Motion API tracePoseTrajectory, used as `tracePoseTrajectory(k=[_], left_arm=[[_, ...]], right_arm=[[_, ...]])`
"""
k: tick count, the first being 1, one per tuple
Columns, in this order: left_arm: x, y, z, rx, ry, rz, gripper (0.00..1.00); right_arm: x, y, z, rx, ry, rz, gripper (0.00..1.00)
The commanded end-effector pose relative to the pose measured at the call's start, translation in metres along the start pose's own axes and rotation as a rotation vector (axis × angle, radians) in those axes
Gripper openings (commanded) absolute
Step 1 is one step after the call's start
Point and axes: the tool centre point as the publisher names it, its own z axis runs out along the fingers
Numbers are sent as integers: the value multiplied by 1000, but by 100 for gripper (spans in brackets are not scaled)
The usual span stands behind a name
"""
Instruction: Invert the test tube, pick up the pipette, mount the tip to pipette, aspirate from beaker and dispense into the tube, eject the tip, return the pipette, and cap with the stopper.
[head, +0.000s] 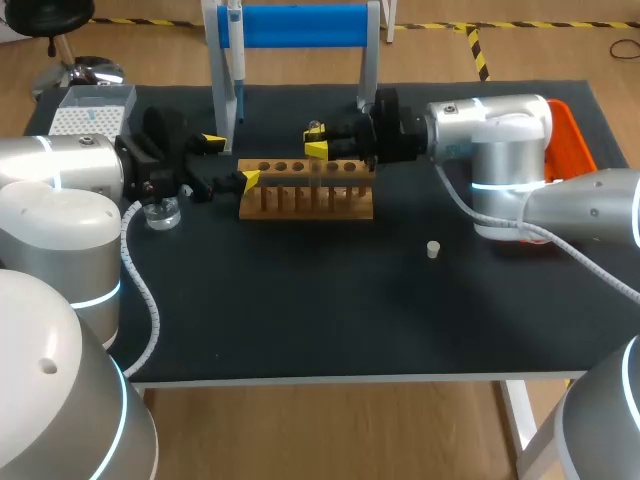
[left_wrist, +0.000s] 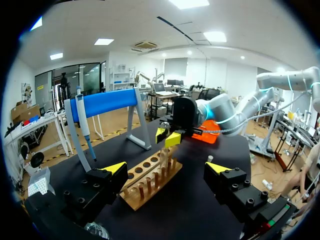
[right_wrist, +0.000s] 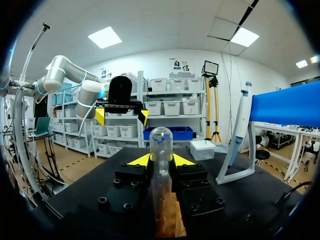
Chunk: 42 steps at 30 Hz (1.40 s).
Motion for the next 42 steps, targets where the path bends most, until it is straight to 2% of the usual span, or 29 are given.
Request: tracePoseTrajectory(k=[1,2,3,28,42], left_arm=[[0,0,1,-1,-1,0,100],[0,0,1,-1,-1,0,100],[0,0,1,-1,-1,0,100],[0,0,1,-1,-1,0,100],[0,0,1,-1,-1,0,100]], right_arm=[[2,1,0,4,-5,-3,10],[2,1,-1,5,-5,-5,0],[2,1,-1,5,-5,-5,0],[1,13,-1,15,-16,17,0],[-1,28,2,24,-27,16,0]])
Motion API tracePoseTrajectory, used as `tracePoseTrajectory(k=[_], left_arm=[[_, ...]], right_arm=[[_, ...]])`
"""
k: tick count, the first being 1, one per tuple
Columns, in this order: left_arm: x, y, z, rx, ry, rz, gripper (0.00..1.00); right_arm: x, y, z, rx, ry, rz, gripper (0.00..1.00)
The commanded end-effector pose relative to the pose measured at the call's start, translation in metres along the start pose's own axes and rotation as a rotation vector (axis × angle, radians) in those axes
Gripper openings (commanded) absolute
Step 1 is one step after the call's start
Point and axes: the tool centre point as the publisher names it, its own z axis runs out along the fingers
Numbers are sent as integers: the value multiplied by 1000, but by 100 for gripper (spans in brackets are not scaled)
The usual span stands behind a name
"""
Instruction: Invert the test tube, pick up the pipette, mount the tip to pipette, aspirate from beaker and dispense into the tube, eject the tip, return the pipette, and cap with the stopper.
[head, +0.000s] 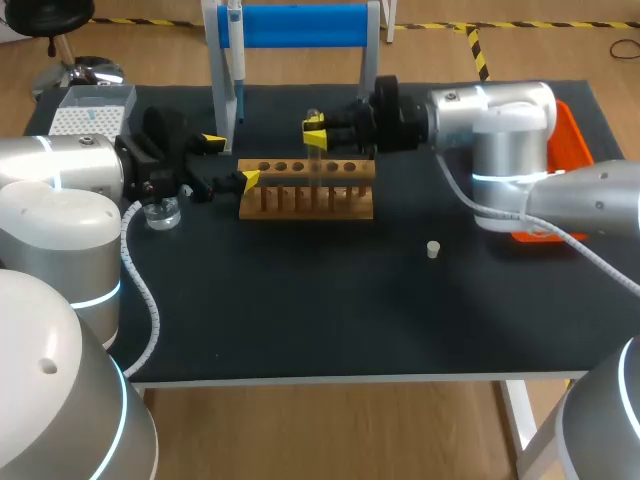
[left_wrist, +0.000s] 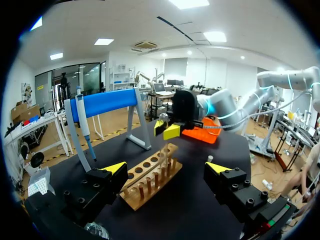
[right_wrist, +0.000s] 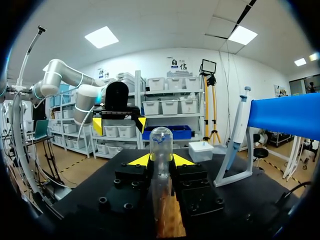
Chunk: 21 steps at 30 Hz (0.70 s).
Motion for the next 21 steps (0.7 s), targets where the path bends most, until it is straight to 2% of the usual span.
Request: tracePoseTrajectory(k=[1,21], left_arm=[[0,0,1,-1,-1,0,100],[0,0,1,-1,-1,0,100]], right_arm=[[3,7,1,7,-9,-2,0],[4,30,2,20,-27,11,0]])
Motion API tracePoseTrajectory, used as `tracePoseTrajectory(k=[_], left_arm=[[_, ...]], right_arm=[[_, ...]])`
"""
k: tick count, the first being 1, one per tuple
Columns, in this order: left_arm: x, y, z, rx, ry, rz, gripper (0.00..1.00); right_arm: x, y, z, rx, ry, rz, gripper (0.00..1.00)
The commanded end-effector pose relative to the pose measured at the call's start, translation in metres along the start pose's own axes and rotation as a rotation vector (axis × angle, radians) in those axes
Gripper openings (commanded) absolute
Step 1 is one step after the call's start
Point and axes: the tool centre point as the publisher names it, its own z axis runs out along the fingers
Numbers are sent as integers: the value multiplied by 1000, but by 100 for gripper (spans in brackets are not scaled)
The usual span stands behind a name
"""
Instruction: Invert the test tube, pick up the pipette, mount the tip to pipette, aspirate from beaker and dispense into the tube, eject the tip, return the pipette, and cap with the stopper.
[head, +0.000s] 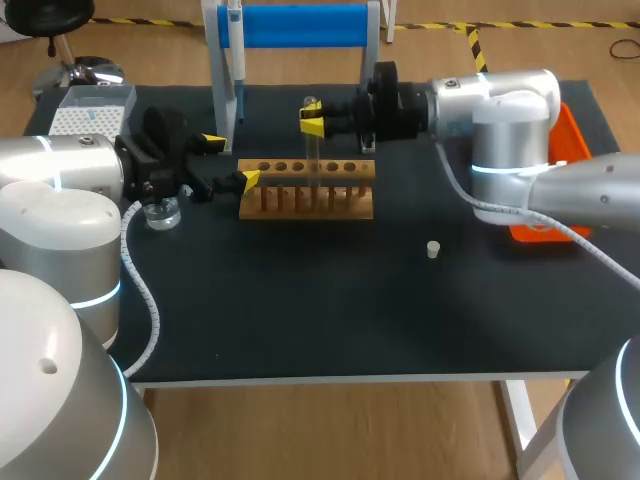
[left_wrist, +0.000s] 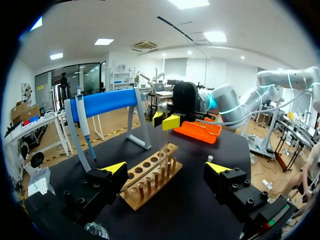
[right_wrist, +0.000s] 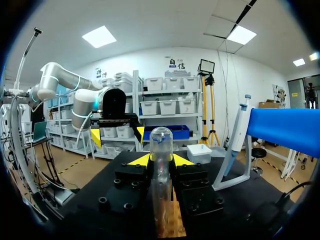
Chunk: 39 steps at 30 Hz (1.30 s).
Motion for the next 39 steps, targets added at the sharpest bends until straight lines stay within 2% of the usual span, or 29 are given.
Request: tracePoseTrajectory(k=[1,12,26,39], left_arm=[[0,0,1,-1,-1,0,100],[0,0,1,-1,-1,0,100],[0,0,1,-1,-1,0,100],[0,0,1,-1,-1,0,100]], right_arm=[[3,7,-1,7,-9,3,0],[4,23,-2,-8,-18,-4,0],[22,46,-21,-5,-39,-14,0],[22,46,-21,-5,-39,-14,0]])
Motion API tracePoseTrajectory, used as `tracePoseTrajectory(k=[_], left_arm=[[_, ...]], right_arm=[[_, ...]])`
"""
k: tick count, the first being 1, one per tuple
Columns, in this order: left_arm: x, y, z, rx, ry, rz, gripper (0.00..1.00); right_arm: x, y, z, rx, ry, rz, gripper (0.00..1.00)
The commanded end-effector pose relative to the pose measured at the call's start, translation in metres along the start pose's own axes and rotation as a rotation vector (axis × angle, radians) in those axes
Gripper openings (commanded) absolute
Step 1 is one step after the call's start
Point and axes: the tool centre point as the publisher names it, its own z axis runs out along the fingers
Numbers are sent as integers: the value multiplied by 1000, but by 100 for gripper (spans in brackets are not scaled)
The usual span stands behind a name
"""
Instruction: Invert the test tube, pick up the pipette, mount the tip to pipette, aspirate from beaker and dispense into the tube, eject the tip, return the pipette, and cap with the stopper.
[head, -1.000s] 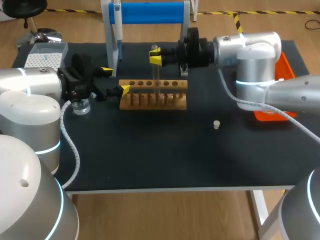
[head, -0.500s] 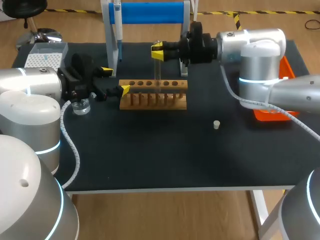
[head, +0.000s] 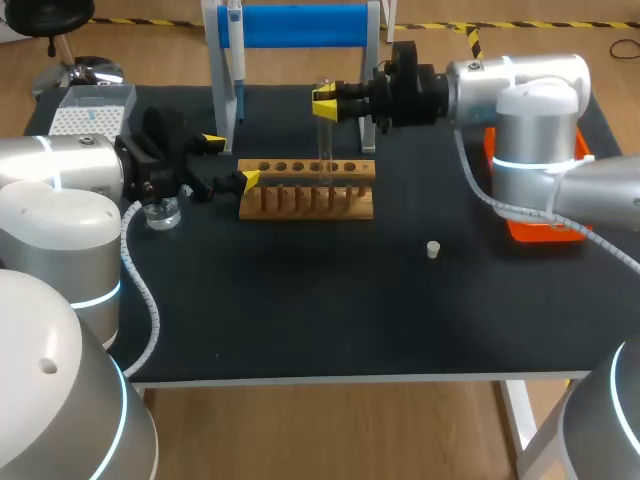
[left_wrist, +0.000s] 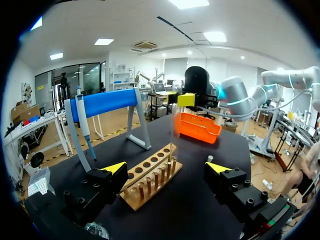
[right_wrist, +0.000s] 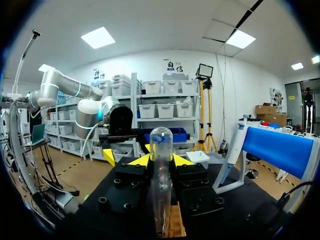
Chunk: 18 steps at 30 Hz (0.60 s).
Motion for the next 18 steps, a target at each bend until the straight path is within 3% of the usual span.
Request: tracePoseTrajectory(k=[1,14,18], left_arm=[[0,0,1,-1,-1,0,100],[0,0,1,-1,-1,0,100],[0,0,1,-1,-1,0,100]], right_arm=[[1,1,0,2,-3,0,0],[1,1,0,2,-3,0,0],[-1,2,-4,30,10,180,0]])
